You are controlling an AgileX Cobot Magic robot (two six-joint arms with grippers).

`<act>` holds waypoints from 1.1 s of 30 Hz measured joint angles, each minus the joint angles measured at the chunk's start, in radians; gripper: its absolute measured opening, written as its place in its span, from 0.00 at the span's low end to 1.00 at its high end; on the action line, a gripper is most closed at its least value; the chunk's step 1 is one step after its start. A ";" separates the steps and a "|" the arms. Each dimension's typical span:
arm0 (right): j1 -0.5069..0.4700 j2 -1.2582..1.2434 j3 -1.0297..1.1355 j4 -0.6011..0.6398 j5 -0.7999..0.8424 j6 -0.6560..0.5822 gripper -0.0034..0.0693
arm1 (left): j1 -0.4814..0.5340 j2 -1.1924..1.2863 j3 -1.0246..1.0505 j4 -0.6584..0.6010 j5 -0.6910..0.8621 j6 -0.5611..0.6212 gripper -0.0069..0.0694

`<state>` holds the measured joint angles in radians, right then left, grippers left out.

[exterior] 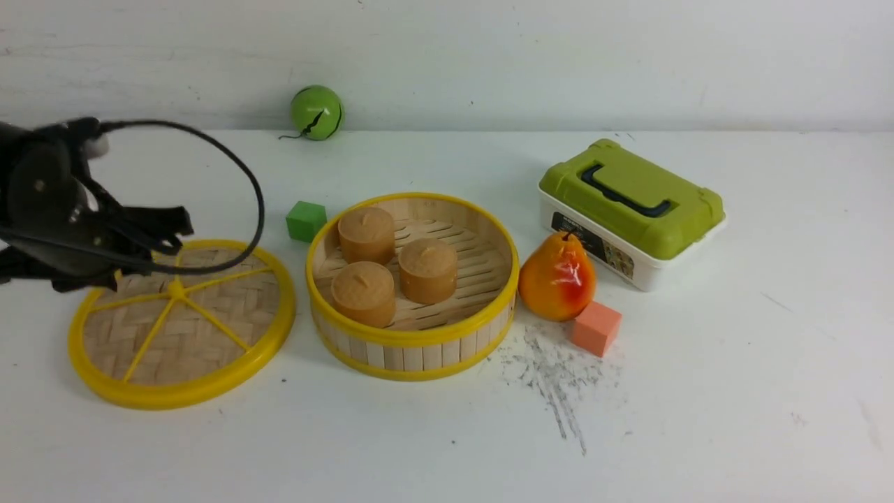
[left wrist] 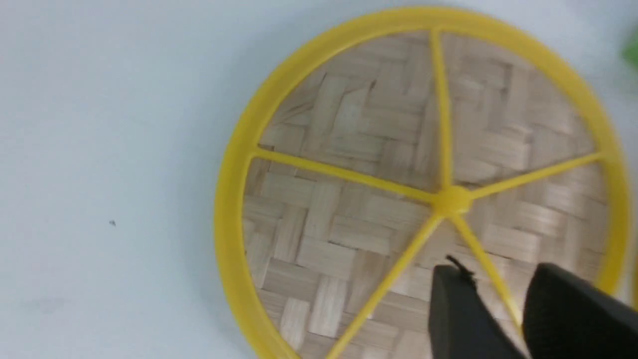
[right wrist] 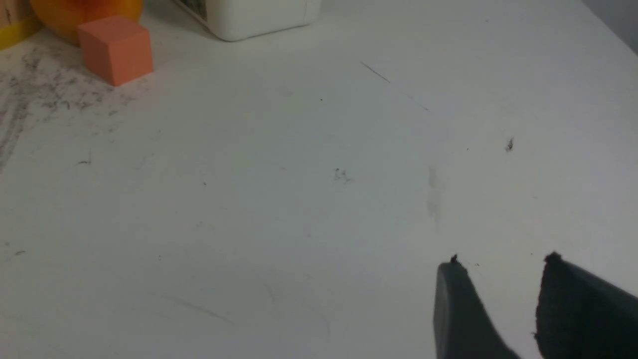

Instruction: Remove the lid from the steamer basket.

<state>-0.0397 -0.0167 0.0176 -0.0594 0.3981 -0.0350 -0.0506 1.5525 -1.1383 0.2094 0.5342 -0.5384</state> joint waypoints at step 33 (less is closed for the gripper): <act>0.000 0.000 0.000 0.000 0.000 0.000 0.38 | 0.000 -1.104 0.715 -1.170 -0.144 1.226 0.07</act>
<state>-0.0397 -0.0167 0.0176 -0.0594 0.3981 -0.0350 -0.0506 0.4490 -0.4231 -0.9602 0.3897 0.6873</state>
